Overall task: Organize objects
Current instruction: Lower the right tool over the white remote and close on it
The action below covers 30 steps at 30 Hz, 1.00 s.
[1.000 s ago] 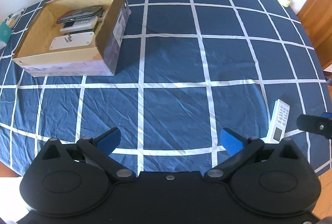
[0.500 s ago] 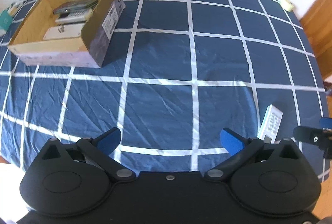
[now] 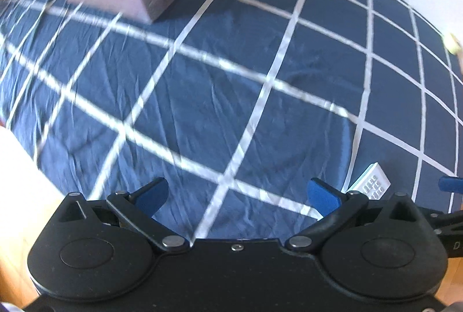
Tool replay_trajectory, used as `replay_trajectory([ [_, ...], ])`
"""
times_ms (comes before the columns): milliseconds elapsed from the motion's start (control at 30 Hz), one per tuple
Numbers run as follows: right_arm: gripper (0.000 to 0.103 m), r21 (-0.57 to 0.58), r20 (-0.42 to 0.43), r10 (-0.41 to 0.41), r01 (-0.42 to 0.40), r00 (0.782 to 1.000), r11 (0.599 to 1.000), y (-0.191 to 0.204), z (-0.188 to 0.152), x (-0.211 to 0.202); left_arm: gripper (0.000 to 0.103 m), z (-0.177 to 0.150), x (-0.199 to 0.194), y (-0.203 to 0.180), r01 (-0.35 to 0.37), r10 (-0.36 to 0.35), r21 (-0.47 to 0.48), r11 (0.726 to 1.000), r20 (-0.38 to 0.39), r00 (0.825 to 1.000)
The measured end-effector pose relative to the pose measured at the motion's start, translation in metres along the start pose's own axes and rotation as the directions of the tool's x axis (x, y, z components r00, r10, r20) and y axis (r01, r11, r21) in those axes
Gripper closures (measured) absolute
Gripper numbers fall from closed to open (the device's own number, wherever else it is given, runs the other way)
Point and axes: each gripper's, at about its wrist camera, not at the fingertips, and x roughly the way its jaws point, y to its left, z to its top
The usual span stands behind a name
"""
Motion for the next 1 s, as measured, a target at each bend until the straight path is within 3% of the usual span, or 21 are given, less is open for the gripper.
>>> replay_trajectory([
  [367,0.003,-0.282,-0.136,0.023,-0.06,0.99,0.958,0.004,0.011,0.055,0.0,-0.041,0.033,-0.001,-0.042,0.034,-0.14,0.989,-0.06,0.998],
  [567,0.015,-0.369,-0.199,0.017,-0.091,0.98,0.925,0.004,0.018,0.082,0.0,-0.051,0.048,0.0,-0.048,0.034,-0.177,0.983,-0.082,0.996],
  [733,0.019,-0.402,-0.227,0.022,-0.114,0.974,0.909,0.006,0.023,0.095,0.0,-0.056,0.056,-0.002,-0.044,0.026,-0.188,0.981,-0.094,0.995],
  [767,0.023,-0.405,-0.233,0.024,-0.119,0.972,0.907,0.005,0.025,0.097,0.0,-0.057,0.057,-0.003,-0.043,0.025,-0.185,0.982,-0.097,0.995],
  [1000,0.027,-0.368,-0.264,0.058,-0.157,0.963,0.917,-0.004,0.032,0.097,0.0,-0.057,0.061,-0.008,-0.028,0.01,-0.157,0.987,-0.11,0.994],
])
